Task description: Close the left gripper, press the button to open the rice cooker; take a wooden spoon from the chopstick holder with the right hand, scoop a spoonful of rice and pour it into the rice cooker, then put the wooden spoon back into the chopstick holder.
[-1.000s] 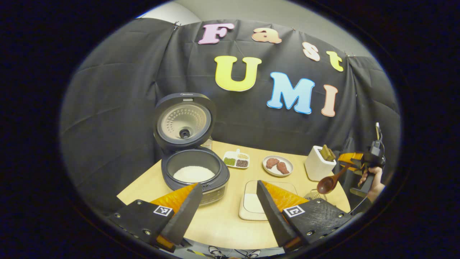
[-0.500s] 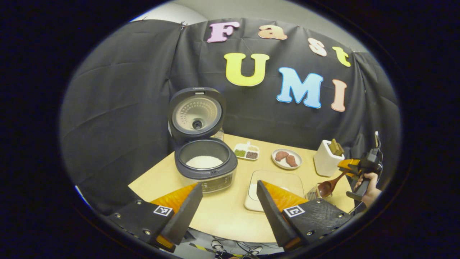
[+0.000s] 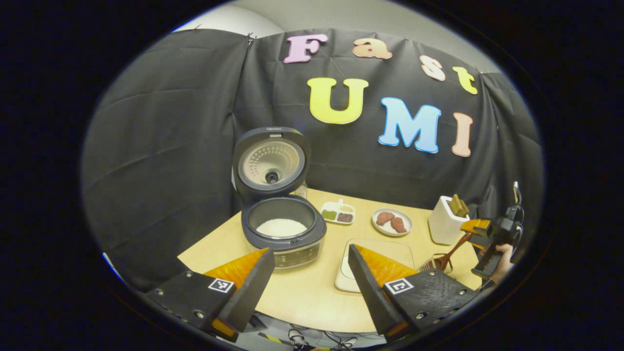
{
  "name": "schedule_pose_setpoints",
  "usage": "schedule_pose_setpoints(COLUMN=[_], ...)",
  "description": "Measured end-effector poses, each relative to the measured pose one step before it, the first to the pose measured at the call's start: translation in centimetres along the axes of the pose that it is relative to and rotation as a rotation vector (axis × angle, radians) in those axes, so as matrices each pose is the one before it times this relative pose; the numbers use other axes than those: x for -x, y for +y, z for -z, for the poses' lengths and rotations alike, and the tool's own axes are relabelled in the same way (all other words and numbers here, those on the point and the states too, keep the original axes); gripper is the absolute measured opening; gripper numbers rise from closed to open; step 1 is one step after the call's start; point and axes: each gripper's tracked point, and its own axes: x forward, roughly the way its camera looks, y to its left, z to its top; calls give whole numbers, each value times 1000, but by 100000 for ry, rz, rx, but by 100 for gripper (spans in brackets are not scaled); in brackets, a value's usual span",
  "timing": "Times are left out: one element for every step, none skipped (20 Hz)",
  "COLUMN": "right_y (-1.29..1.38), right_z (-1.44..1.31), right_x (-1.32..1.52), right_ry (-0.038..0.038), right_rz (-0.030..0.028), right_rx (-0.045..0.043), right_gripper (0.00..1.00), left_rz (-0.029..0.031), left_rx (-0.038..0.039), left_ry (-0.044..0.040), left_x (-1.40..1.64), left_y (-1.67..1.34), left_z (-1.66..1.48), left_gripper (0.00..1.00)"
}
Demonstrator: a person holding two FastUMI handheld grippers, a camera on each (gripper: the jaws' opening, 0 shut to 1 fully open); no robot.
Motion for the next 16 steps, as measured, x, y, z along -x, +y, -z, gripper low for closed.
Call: schedule_pose_setpoints(right_y=[-153, -253, -80, -45, 105, 313, 486, 550, 612, 644, 766, 800, 758, 682, 594, 521], right_z=[-388, -337, -238, -228, -477, -512, -626, -701, -599, -738, -591, -574, -487, -614, -346, -532], right_x=[871, 844, 788, 678, 734, 868, 981, 824, 783, 800, 791, 667, 705, 536, 570, 545], right_ry=[-1978, -2052, -1746, -1509, -1516, -1701, -2009, -2263, -2242, -2380, -2073, -1844, -1558, -1434, -1237, -1740], right_rz=[1183, 1352, 1278, 1014, 843, 327, 145, 354, 266, 197, 92, -67, 305, 333, 520, 736], right_rx=[2365, 3095, 3990, 4689, 4595, 3857, 3269, 2598, 2319, 2134, 1779, 1705, 1403, 1366, 1787, 1892], right_gripper=[98, 97, 97, 97, 98, 98, 98, 98, 98, 97, 98, 98, 98, 98, 98, 98], left_rz=[-10, -325, -259, -8, 117, 26, 186, 97, 525, 165, 415, 904, 807, 1179, 1135, 791], left_rx=[14, 77, 205, 127, 84, 221, 448, 887, 1239, 1256, 1337, 1430, 1442, 1562, 1555, 1935], left_ry=[-1406, -2027, -2305, -2357, -2432, -1978, -1772, -1504, -1538, -1264, -790, -174, 522, 430, 484, 806], left_x=[-487, -472, -737, -706, -1183, -1190, -1270, -1336, -1389, -1348, -1791, -1587, -1671, -1631, -1688, -1706], left_y=[866, 926, 997, 1038, 797, 874, 855, 833, 724, 717, 548, 415, 617, 528, 505, 426], left_z=[-1309, -1611, -1822, -1958, -2212, -1851, -1799, -1798, -1484, -1465, -1572, -1382, -854, -927, -880, -584], left_gripper=[96, 96, 96, 96, 96, 93, 93, 93, 96, 93, 93, 92, 92, 92, 92, 92])
